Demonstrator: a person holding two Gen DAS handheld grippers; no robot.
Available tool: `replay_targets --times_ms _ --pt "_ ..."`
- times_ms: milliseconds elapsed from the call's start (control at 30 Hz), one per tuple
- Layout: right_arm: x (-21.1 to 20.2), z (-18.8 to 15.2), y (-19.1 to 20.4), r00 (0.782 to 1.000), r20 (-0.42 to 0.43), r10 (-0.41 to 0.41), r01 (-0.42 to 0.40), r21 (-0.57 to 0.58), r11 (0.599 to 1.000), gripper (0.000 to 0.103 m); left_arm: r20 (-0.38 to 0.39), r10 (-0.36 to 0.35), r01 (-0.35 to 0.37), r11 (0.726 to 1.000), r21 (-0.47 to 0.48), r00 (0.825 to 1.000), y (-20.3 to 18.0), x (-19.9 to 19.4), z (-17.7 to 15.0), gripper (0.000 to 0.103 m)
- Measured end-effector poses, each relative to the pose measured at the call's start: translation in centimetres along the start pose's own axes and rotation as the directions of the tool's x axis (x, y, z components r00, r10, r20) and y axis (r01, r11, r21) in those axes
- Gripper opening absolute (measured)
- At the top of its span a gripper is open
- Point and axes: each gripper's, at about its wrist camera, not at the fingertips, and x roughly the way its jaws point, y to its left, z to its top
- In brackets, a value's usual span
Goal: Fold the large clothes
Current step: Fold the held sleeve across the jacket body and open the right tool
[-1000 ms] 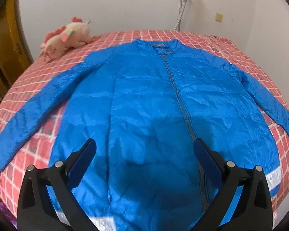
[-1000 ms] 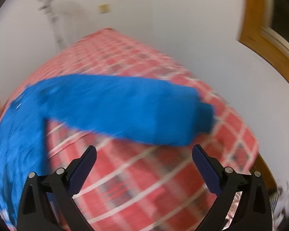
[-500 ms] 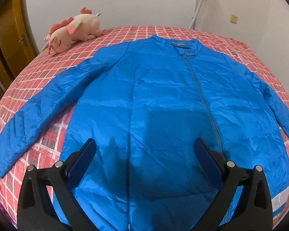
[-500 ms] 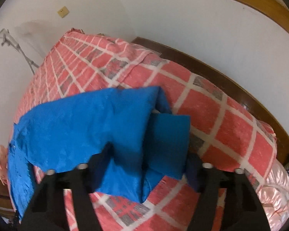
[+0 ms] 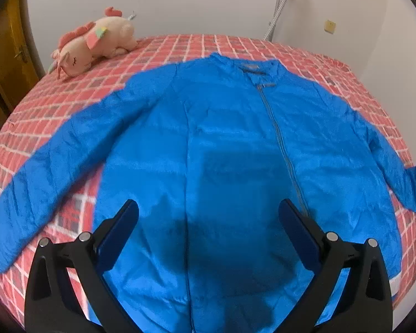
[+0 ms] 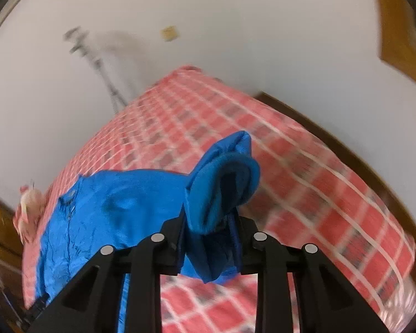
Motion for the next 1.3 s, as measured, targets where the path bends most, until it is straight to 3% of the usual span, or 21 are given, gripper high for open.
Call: replay_targets --times_ms 100,233,367,533,667,767,833,867,900,933,967,1000,1033,1067,1100,1167,1200,1300 --pt "2.3 0.6 6.9 1.0 -0.002 0.012 -0.012 -0.117 0.993 0.026 0.034 0.044 -0.044 0.999 -0.002 0.998 0.0 -0.1 1.7 0.1" --pt "5.2 0.1 13.7 1.0 -0.008 0.019 -0.02 -0.234 0.972 0.025 0.027 0.05 -0.05 0.999 -0.009 0.998 -0.1 1.1 3.7 0.1" --pt "8.5 -1.3 19.8 0.996 -0.066 0.066 -0.083 -0.324 0.942 0.025 0.015 0.032 -0.032 0.999 -0.032 0.999 -0.1 2.9 5.1 0.1" --pt "12.3 -3.3 25.0 0.986 -0.13 0.107 -0.152 -0.416 0.896 0.025 0.007 0.016 -0.016 0.999 -0.04 1.0 0.2 4.9 5.6 0.1" --pt "15.5 -5.2 27.9 0.961 -0.233 0.146 -0.238 -0.437 0.867 0.025 -0.007 0.02 -0.02 0.999 -0.046 1.0 0.6 6.0 5.9 0.1" --pt "17.5 -6.4 29.0 0.931 -0.319 0.177 -0.312 -0.445 0.839 0.027 -0.011 0.025 -0.025 0.998 -0.051 1.0 1.1 6.3 6.1 0.1" --pt "17.7 -7.1 29.3 0.898 -0.376 0.226 -0.389 -0.445 0.807 0.034 -0.014 0.028 -0.029 0.998 -0.05 0.999 1.2 6.3 6.1 0.1" --pt "17.6 -7.2 29.2 0.855 -0.43 0.289 -0.47 -0.409 0.782 0.036 -0.016 0.026 -0.027 0.998 -0.051 1.0 1.2 6.3 6.2 0.1" --pt "17.3 -7.3 28.9 0.785 -0.495 0.372 -0.568 -0.335 0.752 0.036 -0.02 0.019 -0.02 0.998 -0.052 1.0 1.3 6.3 6.3 0.1" --pt "17.0 -7.1 28.7 0.74 -0.528 0.417 -0.617 -0.286 0.733 0.037 -0.026 0.007 -0.009 0.999 -0.054 1.0 1.1 6.2 6.5 0.1" --pt "16.5 -7.0 28.4 0.712 -0.544 0.445 -0.646 -0.257 0.719 0.037 -0.03 -0.003 0.002 0.999 -0.054 1.0 0.9 6.0 6.6 0.1" --pt "15.6 -6.5 27.9 0.715 -0.529 0.457 -0.649 -0.26 0.715 0.037 -0.035 -0.017 0.015 0.998 -0.053 0.999 0.7 6.0 6.8 0.1" --pt "14.8 -6.1 27.5 0.743 -0.5 0.444 -0.626 -0.285 0.726 0.037 -0.041 -0.034 0.032 0.998 -0.05 0.999 0.2 5.9 7.0 0.1" --pt "14.1 -5.7 27.1 0.781 -0.463 0.42 -0.588 -0.318 0.743 0.037 -0.046 -0.047 0.045 0.998 -0.044 0.998 -0.3 5.9 7.2 0.1" --pt "13.3 -5.0 26.2 0.834 -0.41 0.369 -0.519 -0.357 0.777 0.038 -0.059 -0.071 0.069 0.997 -0.03 0.996 -1.2 6.0 7.4 0.1" --pt "12.6 -3.9 24.5 0.892 -0.337 0.302 -0.421 -0.375 0.826 0.039 -0.094 -0.118 0.118 0.993 -0.003 0.989 -3.0 6.5 7.6 0.1" --pt "12.4 -3.2 23.4 0.913 -0.302 0.275 -0.379 -0.372 0.848 0.039 -0.114 -0.147 0.149 0.989 0.009 0.983 -4.1 6.9 7.8 0.1" --pt "12.4 -1.6 20.8 0.947 -0.232 0.221 -0.293 -0.347 0.891 0.039 -0.158 -0.205 0.212 0.977 0.032 0.966 -7.6 8.5 8.8 0.1"
